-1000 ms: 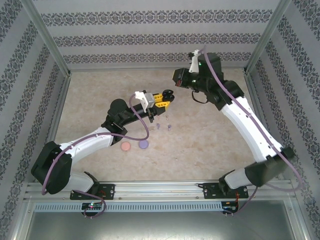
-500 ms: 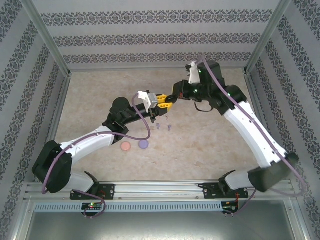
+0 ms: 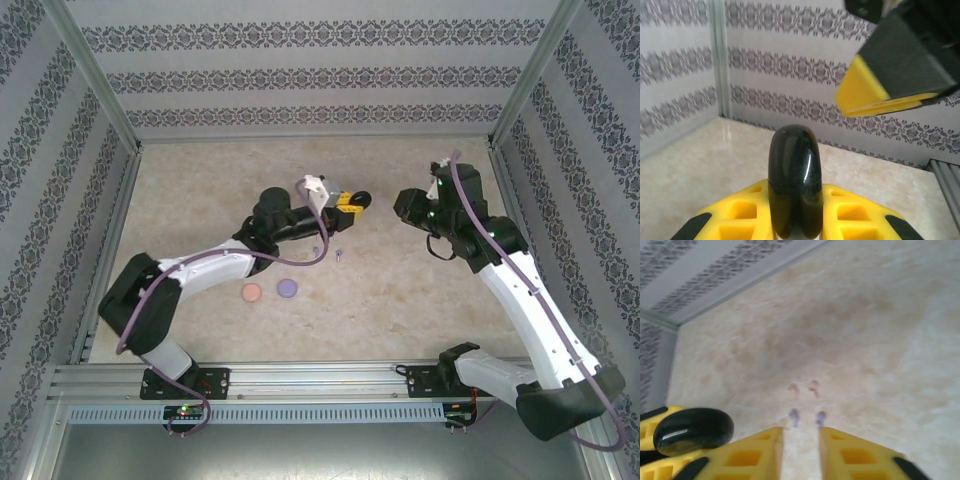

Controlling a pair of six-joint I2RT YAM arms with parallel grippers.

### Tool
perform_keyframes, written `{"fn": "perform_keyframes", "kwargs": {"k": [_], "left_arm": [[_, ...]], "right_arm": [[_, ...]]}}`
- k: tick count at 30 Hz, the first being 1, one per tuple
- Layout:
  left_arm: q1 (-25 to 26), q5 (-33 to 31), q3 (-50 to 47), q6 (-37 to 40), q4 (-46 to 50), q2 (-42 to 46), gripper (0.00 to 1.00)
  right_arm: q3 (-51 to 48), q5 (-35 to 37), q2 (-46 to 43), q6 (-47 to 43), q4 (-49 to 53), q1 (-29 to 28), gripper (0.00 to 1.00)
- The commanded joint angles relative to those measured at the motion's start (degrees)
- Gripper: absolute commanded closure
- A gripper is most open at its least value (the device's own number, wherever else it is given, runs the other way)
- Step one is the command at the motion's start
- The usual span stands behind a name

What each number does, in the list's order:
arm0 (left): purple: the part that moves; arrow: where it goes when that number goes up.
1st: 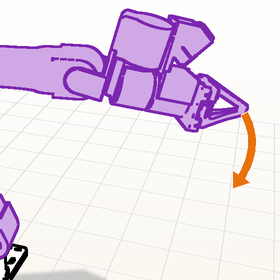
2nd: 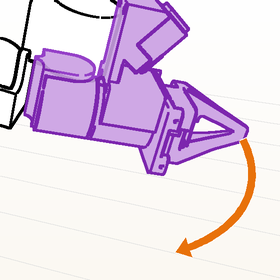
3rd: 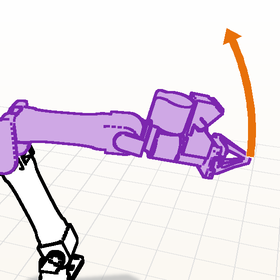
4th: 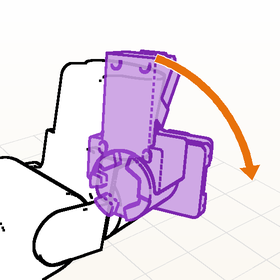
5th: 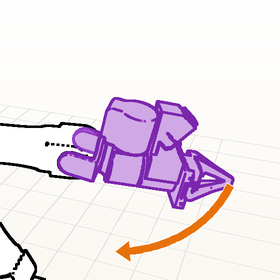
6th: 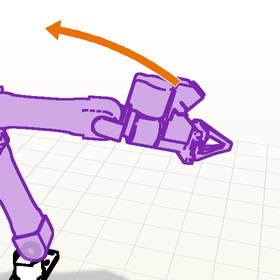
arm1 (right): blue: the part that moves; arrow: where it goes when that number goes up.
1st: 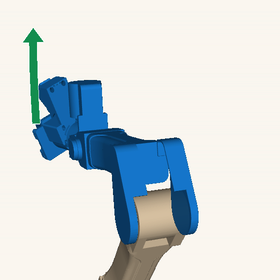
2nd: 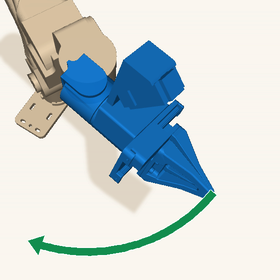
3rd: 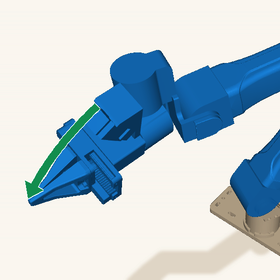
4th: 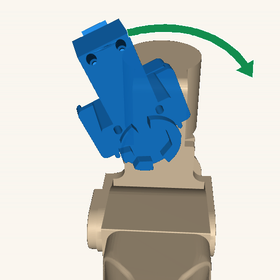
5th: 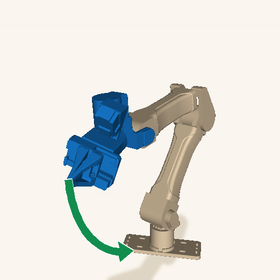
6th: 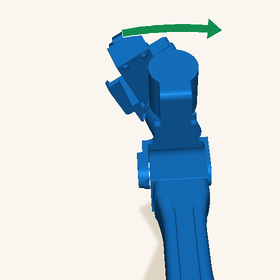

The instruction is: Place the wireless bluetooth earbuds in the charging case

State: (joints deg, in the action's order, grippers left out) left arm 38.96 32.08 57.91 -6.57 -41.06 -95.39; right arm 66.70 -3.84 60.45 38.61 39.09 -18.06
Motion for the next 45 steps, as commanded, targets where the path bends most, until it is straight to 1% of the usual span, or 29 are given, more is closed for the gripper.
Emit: {"fn": "perform_keyframes", "kwargs": {"k": [1,7,9,12,18,23,26,32,34,35,37,40,45], "left_arm": [[2.75,-2.81,5.24,-10.86,5.31,-5.81,1.00],[7.10,-9.13,13.43,-23.16,10.20,-17.57,1.00],[7.91,-9.92,16.69,-27.47,13.07,-21.39,1.00],[8.63,-11.03,21.40,-32.60,17.41,-26.19,1.00],[8.94,-11.66,28.96,-38.62,25.75,-33.16,0.98],[8.92,-11.31,32.77,-40.90,30.40,-36.51,0.90],[8.92,-11.82,35.85,-40.98,37.43,-38.02,0.84],[8.94,-14.60,36.06,-40.58,43.06,-37.20,0.67],[8.85,-16.01,36.17,-39.88,45.19,-36.02,0.50],[8.78,-16.42,36.29,-39.33,46.13,-35.48,0.47],[8.63,-17.85,36.33,-37.71,48.09,-33.81,0.38],[8.00,-19.56,35.87,-35.16,50.34,-30.65,0.34],[6.45,-23.23,31.54,-32.82,51.59,-23.08,0.32]], "right_arm": [[-4.69,4.18,-3.53,1.88,-1.28,1.79,0.62],[-11.28,3.51,-7.02,1.74,-1.62,4.10,0.43],[-12.63,2.90,-7.60,1.90,-1.82,4.73,0.38],[-14.24,1.00,-8.05,2.24,-2.86,5.47,0.34],[-14.62,-2.41,-8.34,2.57,-3.70,6.43,0.34],[-14.22,-3.44,-8.33,2.17,-3.41,6.52,0.33],[-14.57,-3.53,-8.41,2.08,-3.32,6.53,0.33],[-13.61,-3.47,-8.84,1.60,-1.63,6.58,0.26],[-12.88,-3.20,-9.34,1.47,-0.67,6.68,0.21],[-12.53,-3.20,-9.55,1.40,-0.32,6.64,0.20],[-11.94,-3.00,-9.96,1.47,0.45,6.77,0.20],[-10.94,-3.01,-10.83,1.76,1.54,6.84,0.20],[-10.16,-2.05,-13.13,2.43,2.69,6.87,0.20]]}}
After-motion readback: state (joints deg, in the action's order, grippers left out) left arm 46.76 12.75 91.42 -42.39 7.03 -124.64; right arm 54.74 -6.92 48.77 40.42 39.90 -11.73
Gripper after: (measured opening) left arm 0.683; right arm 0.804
